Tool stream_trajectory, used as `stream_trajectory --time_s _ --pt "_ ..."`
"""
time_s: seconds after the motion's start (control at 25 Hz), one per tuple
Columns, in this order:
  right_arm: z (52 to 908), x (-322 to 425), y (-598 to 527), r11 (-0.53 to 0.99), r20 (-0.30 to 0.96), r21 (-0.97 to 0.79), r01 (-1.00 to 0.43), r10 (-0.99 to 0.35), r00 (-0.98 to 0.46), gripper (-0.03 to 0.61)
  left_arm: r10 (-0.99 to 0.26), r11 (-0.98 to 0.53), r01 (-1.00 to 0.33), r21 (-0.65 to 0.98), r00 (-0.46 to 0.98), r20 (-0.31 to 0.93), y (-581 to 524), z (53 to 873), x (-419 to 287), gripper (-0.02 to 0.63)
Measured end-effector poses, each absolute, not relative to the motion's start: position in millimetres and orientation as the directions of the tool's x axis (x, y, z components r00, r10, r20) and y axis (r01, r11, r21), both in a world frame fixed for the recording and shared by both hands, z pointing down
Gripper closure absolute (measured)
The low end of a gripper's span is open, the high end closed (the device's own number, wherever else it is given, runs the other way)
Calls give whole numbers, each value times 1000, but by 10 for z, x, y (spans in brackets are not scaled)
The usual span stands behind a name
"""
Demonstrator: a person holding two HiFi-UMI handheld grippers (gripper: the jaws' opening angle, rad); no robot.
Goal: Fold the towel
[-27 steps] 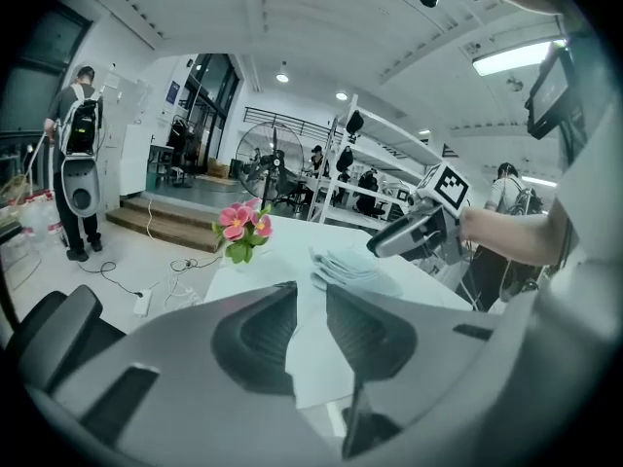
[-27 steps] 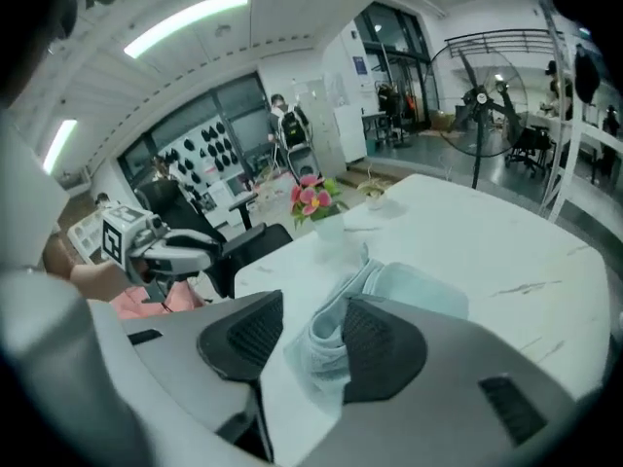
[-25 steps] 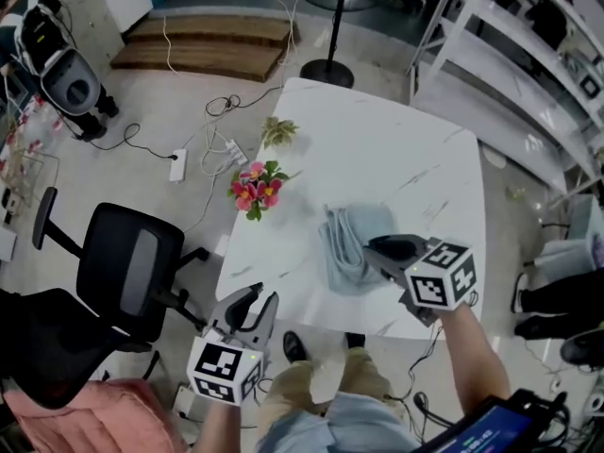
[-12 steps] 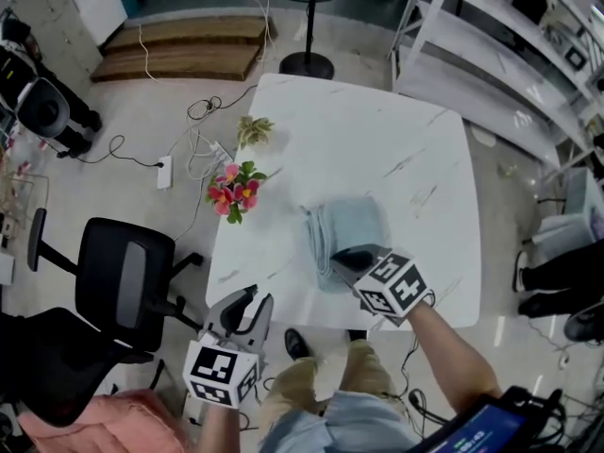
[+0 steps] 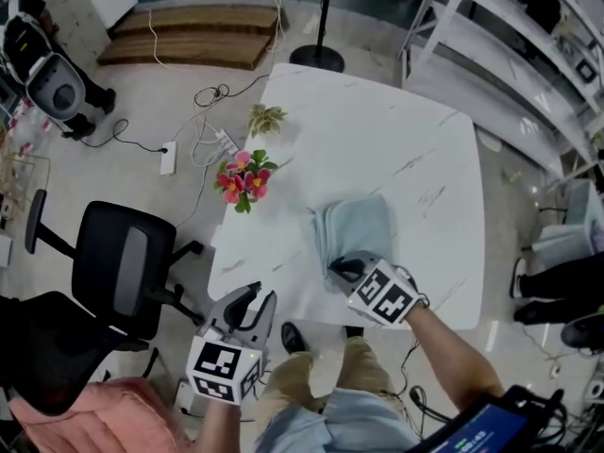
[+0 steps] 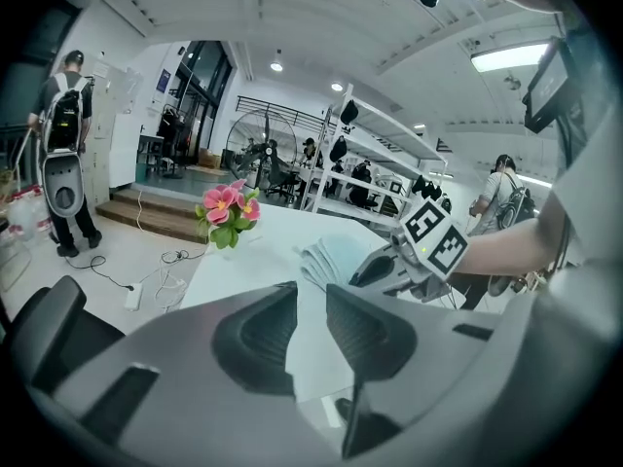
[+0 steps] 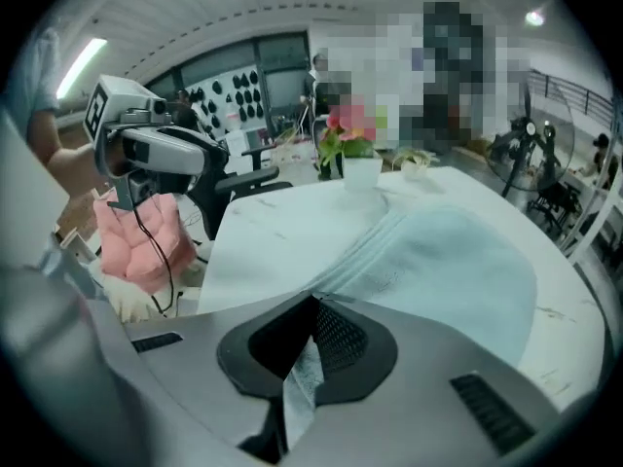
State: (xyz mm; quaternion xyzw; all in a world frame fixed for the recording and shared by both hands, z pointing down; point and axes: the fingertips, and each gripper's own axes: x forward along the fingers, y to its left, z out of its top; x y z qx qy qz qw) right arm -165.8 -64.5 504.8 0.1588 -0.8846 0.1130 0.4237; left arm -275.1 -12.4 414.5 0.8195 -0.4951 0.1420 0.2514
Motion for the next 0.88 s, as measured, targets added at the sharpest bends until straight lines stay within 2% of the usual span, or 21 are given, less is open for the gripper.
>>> stream_trajectory --time_s 0.08,0.12,0.2,0.24,0.36,0.48,0.52,0.56,0.64,0.76,0.88 --pt "4930 -1688 -633 925 750 -73 -374 -196 -632 556 -739 -386 -881 272 472 481 -115 4142 -2722 520" --pt "4821 -1688 -632 920 724 -95 -379 -198 -661 530 -740 -386 -881 272 472 479 -116 4133 -2713 520" --pt "4671 -1661 -580 921 691 -128 -368 -183 -699 414 -743 -382 -883 271 468 478 -113 4130 -2719 520" --pt "4644 -1645 -536 927 688 -124 -354 -177 -704 379 -745 -380 -885 270 465 478 -111 4134 -2731 520" --pt "4705 -1616 -442 942 699 -64 -328 -192 -689 363 -749 -374 -890 262 456 480 -108 4138 -2757 520" --pt "4846 -1646 -519 936 710 25 -351 -264 -653 362 -752 -371 -893 254 449 483 -114 4135 -2741 520" --pt "4884 -1653 -572 932 714 69 -355 -295 -635 384 -752 -370 -894 252 447 483 -113 4134 -2729 522" --pt "4888 -1657 -611 930 713 114 -349 -322 -623 469 -753 -369 -895 251 446 483 -105 4131 -2714 523" --pt "4755 -1647 -625 927 690 169 -334 -353 -632 508 -753 -373 -894 249 449 481 -77 4112 -2684 523" --pt "4363 -1559 -599 927 637 206 -312 -369 -676 514 -756 -382 -892 243 453 473 -60 4074 -2670 525" --pt "4111 -1468 -496 944 625 225 -240 -329 -707 514 -757 -387 -890 243 457 468 -53 4056 -2643 525"
